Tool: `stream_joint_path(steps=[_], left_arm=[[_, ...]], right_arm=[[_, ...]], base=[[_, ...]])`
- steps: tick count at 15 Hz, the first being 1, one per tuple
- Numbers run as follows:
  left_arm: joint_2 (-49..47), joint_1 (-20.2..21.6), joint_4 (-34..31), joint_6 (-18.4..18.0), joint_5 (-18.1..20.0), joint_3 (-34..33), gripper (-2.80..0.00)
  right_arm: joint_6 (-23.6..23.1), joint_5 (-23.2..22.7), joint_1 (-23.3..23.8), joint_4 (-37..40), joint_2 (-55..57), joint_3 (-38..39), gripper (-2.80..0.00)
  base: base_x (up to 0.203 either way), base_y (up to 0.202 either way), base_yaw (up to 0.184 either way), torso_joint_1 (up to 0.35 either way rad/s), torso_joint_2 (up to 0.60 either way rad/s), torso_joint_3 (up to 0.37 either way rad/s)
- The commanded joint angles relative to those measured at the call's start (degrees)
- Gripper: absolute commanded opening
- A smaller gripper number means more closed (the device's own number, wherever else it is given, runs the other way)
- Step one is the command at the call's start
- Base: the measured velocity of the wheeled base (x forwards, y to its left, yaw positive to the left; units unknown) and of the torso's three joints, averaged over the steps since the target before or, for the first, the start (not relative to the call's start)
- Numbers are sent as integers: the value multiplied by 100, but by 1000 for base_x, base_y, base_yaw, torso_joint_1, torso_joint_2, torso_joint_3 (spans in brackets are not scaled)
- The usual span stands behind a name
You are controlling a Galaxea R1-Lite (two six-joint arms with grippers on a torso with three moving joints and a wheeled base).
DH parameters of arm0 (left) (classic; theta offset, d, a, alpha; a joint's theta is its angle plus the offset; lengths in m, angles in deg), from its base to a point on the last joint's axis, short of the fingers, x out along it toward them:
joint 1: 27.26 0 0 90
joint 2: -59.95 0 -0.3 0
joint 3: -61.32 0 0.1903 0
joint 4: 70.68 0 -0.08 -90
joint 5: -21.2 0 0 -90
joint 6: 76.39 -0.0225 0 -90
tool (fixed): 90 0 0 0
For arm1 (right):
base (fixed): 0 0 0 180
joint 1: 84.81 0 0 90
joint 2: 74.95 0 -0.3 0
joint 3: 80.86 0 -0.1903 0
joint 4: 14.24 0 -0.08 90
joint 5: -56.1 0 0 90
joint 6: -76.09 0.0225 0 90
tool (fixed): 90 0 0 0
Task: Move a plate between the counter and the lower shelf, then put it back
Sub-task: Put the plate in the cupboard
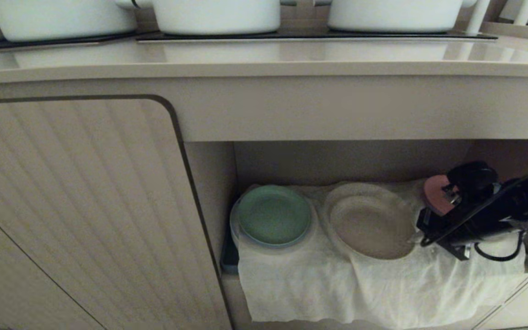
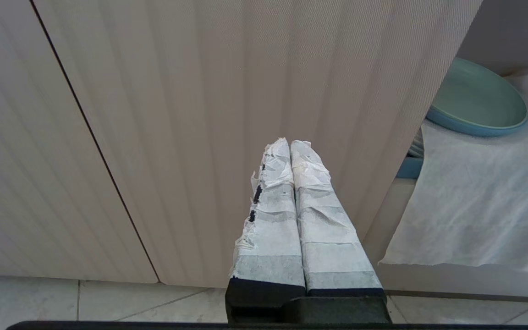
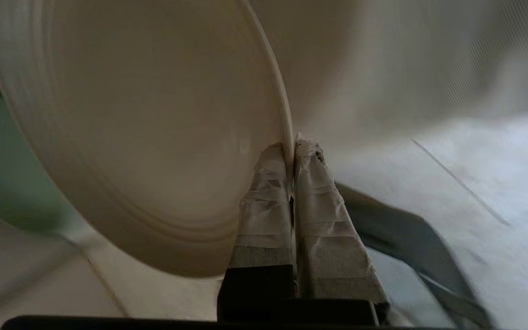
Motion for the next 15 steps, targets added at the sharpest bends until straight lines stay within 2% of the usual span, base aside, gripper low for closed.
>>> stream_joint_path(steps=[1,8,15], left_arm=[[1,2,5,5,-3,0,-280],[1,2,5,5,-3,0,-280],[1,2,5,5,-3,0,-280]], right_arm=[[429,-7,2,-29,461,-541,-280],[831,163,-6,-44,989,-1236,-280],[859,166,-12,-88,1108,-1233,-280]], base=[[0,0,0,0,0,0],[0,0,0,0,0,0],[0,0,0,0,0,0]])
